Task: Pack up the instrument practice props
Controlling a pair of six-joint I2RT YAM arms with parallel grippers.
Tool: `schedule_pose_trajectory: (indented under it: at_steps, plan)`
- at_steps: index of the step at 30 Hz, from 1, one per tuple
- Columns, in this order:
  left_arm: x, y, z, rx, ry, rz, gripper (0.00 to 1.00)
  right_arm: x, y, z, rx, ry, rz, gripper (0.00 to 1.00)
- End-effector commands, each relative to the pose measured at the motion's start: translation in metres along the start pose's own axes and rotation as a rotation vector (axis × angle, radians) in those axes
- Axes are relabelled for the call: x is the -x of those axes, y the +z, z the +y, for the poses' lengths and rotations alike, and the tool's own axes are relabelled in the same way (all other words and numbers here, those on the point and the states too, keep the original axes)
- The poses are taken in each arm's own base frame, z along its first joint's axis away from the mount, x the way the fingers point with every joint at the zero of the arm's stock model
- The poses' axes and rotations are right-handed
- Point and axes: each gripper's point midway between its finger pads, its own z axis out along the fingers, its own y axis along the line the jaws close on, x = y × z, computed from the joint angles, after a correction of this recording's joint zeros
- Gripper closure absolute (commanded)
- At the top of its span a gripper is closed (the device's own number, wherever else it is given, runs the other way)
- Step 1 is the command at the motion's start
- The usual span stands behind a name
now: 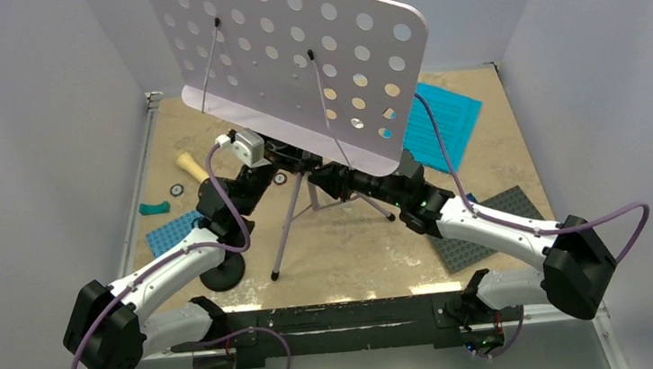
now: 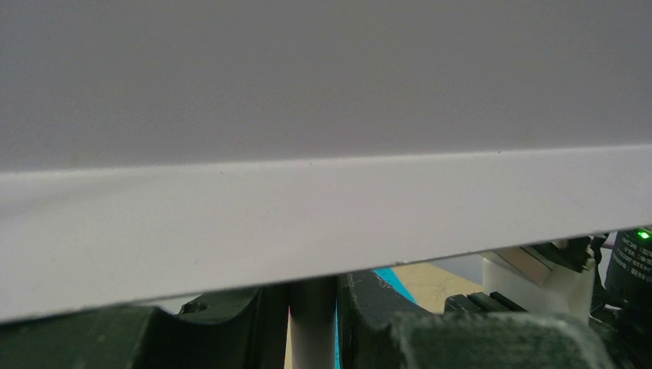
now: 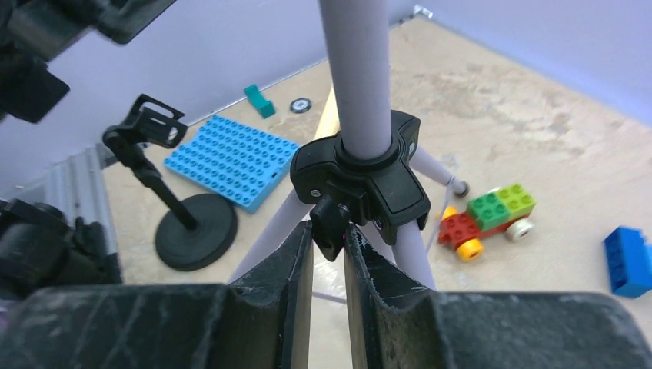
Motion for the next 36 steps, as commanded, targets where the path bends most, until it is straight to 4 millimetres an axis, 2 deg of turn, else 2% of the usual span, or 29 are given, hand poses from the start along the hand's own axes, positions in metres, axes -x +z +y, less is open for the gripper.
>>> schedule_pose_trajectory:
  at_steps: [1, 5, 9, 12, 14, 18, 20, 21, 25, 31, 36]
  plan:
    - [-0.044, -0.007, -0.006, -0.013, -0.008, 0.151, 1.0, 0.024, 0.001, -0.035, -0.154, -0.275, -0.169, 1.0]
    - [-0.048, -0.008, -0.007, -0.009, -0.014, 0.157, 1.0, 0.025, -0.003, -0.048, -0.255, -0.447, -0.201, 1.0]
    - [-0.051, -0.009, -0.008, -0.007, -0.019, 0.163, 1.0, 0.041, -0.009, -0.052, -0.348, -0.587, -0.261, 1.0]
    - [-0.051, -0.01, -0.008, -0.005, -0.023, 0.163, 1.0, 0.045, -0.01, -0.046, -0.343, -0.611, -0.273, 1.0]
    - [-0.05, -0.009, -0.007, -0.001, -0.021, 0.161, 1.0, 0.045, -0.011, -0.043, -0.33, -0.564, -0.261, 1.0]
    - [-0.048, -0.009, -0.007, 0.003, -0.018, 0.158, 1.0, 0.041, -0.015, -0.038, -0.317, -0.454, -0.219, 0.55]
    - [-0.048, -0.008, -0.007, 0.002, -0.016, 0.161, 1.0, 0.042, -0.021, -0.035, -0.32, -0.433, -0.234, 0.44]
    - [-0.048, -0.008, -0.007, 0.002, -0.015, 0.162, 1.0, 0.044, -0.023, -0.031, -0.317, -0.429, -0.243, 0.43]
    - [-0.048, -0.007, -0.005, 0.007, -0.01, 0.165, 1.0, 0.055, -0.026, -0.026, -0.332, -0.435, -0.264, 0.42]
    - [-0.048, -0.009, -0.006, 0.008, -0.008, 0.17, 1.0, 0.067, -0.022, -0.03, -0.378, -0.449, -0.282, 0.47]
    - [-0.049, -0.009, -0.005, 0.009, -0.004, 0.174, 1.0, 0.076, -0.021, -0.017, -0.319, -0.438, -0.322, 0.48]
